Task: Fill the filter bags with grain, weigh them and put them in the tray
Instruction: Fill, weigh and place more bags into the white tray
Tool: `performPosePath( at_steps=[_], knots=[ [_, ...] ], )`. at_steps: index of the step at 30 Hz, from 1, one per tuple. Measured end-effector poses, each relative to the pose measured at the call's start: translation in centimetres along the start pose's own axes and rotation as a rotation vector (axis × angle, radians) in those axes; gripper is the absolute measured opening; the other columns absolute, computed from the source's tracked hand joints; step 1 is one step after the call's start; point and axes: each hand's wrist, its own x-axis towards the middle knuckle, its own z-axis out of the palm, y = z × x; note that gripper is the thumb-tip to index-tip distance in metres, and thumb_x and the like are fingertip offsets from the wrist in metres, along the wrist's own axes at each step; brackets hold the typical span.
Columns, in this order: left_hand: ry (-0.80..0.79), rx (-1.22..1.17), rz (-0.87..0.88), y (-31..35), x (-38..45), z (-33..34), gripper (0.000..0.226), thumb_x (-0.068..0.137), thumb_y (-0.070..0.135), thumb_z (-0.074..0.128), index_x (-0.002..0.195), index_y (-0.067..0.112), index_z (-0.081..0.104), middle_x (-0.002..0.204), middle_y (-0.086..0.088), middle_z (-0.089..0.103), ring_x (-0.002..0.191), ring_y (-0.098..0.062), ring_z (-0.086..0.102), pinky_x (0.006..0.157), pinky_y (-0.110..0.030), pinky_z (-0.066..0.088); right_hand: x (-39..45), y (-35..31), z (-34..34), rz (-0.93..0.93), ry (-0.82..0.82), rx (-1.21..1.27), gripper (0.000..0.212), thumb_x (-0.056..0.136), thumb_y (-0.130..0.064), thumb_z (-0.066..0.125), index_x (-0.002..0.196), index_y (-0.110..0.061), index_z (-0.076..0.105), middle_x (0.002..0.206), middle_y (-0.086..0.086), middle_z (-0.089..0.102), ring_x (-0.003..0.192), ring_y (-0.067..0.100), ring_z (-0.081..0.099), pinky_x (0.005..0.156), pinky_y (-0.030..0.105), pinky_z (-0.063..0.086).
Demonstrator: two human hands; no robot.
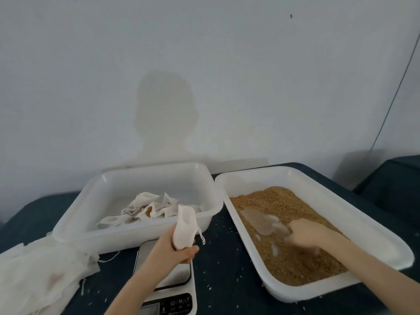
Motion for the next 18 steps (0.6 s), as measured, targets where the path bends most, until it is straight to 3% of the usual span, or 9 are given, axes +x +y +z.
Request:
performPosePath(
  at_steps=[5, 10, 15, 18],
  knots=[
    [0.008, -0.005, 0.002, -0.3, -0.1, -0.6, 0.033, 0.077, 0.001, 0.075, 0.103, 0.017, 0.063, 0.082, -0.006, 0.067, 0.067, -0.012, 0.064, 0.061, -0.023, 0.053, 0.0, 1.5, -3.4, 0.058, 0.094, 0.065, 0.026, 0.095, -0.03, 0.053, 0.111, -0.013, 0.063, 0.087, 0.002, 0.066, 0.062, 0.011, 0.055, 0.055, 0.017, 0.045],
    [0.013, -0.015, -0.001, 0.3, 0.0, -0.1, 0.034, 0.079, 0.0, 0.073, 0.106, 0.016, 0.062, 0.084, -0.005, 0.066, 0.069, -0.011, 0.064, 0.062, -0.021, 0.052, 2.3, -1.4, -4.1, 0.069, 0.201, 0.072, 0.026, 0.095, -0.03, 0.053, 0.091, -0.008, 0.067, 0.071, -0.004, 0.057, 0.055, 0.008, 0.048, 0.049, 0.015, 0.042],
    [0.007, 0.025, -0.007, 0.4, -0.1, -0.2, 0.028, 0.078, 0.0, 0.073, 0.101, 0.011, 0.062, 0.096, -0.009, 0.066, 0.071, -0.013, 0.064, 0.061, -0.021, 0.052, 5.7, -4.0, -2.8, 0.002, 0.191, 0.15, 0.021, 0.094, -0.017, 0.05, 0.109, -0.008, 0.062, 0.083, 0.001, 0.063, 0.066, 0.015, 0.058, 0.068, 0.024, 0.053],
    [0.01, 0.041, 0.001, 0.1, 0.0, -0.8, 0.024, 0.079, 0.0, 0.073, 0.097, 0.01, 0.061, 0.096, -0.009, 0.066, 0.068, -0.013, 0.063, 0.061, -0.021, 0.051, 6.3, -2.8, -2.2, -0.084, 0.116, 0.25, 0.022, 0.096, -0.029, 0.054, 0.107, -0.011, 0.057, 0.079, -0.002, 0.057, 0.055, 0.007, 0.047, 0.049, 0.014, 0.042]
  ],
)
